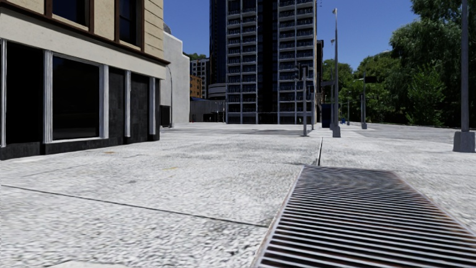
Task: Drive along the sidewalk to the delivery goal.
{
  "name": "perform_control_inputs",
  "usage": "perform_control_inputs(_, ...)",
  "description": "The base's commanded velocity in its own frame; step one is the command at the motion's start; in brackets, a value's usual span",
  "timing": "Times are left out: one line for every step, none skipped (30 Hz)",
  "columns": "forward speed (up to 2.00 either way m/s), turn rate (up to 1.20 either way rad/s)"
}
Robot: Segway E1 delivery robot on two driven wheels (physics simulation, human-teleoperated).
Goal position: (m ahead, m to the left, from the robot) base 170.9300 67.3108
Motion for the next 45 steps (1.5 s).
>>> perform_control_inputs(2.00,0.00)
perform_control_inputs(2.00,0.00)
perform_control_inputs(2.00,0.00)
perform_control_inputs(2.00,-0.02)
perform_control_inputs(2.00,-0.05)
perform_control_inputs(2.00,-0.07)
perform_control_inputs(2.00,-0.07)
perform_control_inputs(2.00,-0.09)
perform_control_inputs(2.00,-0.17)
perform_control_inputs(2.00,-0.22)
perform_control_inputs(2.00,-0.22)
perform_control_inputs(2.00,-0.26)
perform_control_inputs(2.00,-0.28)
perform_control_inputs(2.00,-0.29)
perform_control_inputs(2.00,-0.30)
perform_control_inputs(2.00,-0.30)
perform_control_inputs(2.00,-0.31)
perform_control_inputs(2.00,-0.34)
perform_control_inputs(2.00,-0.43)
perform_control_inputs(2.00,-0.43)
perform_control_inputs(2.00,-0.56)
perform_control_inputs(2.00,-0.60)
perform_control_inputs(2.00,-0.61)
perform_control_inputs(2.00,-0.61)
perform_control_inputs(2.00,-0.61)
perform_control_inputs(2.00,-0.62)
perform_control_inputs(2.00,-0.62)
perform_control_inputs(2.00,-0.62)
perform_control_inputs(2.00,-0.62)
perform_control_inputs(2.00,-0.62)
perform_control_inputs(2.00,-0.62)
perform_control_inputs(2.00,-0.62)
perform_control_inputs(2.00,-0.62)
perform_control_inputs(1.99,-0.57)
perform_control_inputs(1.99,-0.57)
perform_control_inputs(1.97,-0.11)
perform_control_inputs(1.90,0.00)
perform_control_inputs(1.88,0.00)
perform_control_inputs(1.88,0.00)
perform_control_inputs(1.88,0.00)
perform_control_inputs(1.88,0.00)
perform_control_inputs(1.87,0.00)
perform_control_inputs(1.87,0.00)
perform_control_inputs(1.87,0.00)
perform_control_inputs(1.87,0.00)
